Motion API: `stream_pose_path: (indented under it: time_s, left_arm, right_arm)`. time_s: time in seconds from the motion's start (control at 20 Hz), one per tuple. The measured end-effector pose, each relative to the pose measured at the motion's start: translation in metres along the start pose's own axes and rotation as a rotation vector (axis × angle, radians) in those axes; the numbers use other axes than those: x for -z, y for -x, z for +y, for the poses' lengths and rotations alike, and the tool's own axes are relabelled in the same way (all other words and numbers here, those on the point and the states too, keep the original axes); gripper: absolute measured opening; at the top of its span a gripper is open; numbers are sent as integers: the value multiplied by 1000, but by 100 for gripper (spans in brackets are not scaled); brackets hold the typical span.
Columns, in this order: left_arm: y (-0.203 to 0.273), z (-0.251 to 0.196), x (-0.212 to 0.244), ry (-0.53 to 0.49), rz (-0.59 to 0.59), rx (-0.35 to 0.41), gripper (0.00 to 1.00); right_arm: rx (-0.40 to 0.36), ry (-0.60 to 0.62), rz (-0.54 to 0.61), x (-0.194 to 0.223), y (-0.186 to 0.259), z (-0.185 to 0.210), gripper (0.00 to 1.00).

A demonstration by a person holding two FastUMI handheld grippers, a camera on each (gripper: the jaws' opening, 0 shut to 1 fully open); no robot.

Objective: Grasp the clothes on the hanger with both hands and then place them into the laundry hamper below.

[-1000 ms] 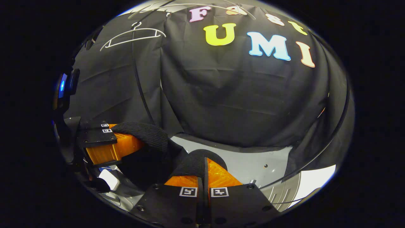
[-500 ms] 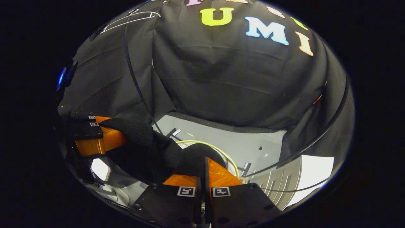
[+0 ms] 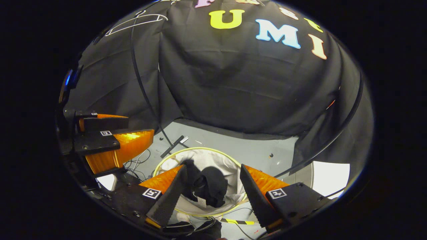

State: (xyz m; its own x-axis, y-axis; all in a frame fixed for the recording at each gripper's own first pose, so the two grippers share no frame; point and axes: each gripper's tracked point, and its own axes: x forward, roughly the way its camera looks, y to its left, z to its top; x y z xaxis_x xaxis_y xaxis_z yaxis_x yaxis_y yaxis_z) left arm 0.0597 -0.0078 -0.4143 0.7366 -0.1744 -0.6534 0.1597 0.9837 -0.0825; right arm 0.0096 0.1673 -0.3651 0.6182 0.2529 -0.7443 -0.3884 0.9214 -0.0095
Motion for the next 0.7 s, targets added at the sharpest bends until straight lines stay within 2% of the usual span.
stream_pose_path:
  time_s: [0.4,0.7]
  left_arm:
    - [28,3,-44,-30,-112,-1,96]
    - [75,-13,-101,-55,-257,-16,97]
  right_arm:
    - [52,-66,-169,-52,40,-20,98]
    - [125,-82,-286,-78,96,-62,100]
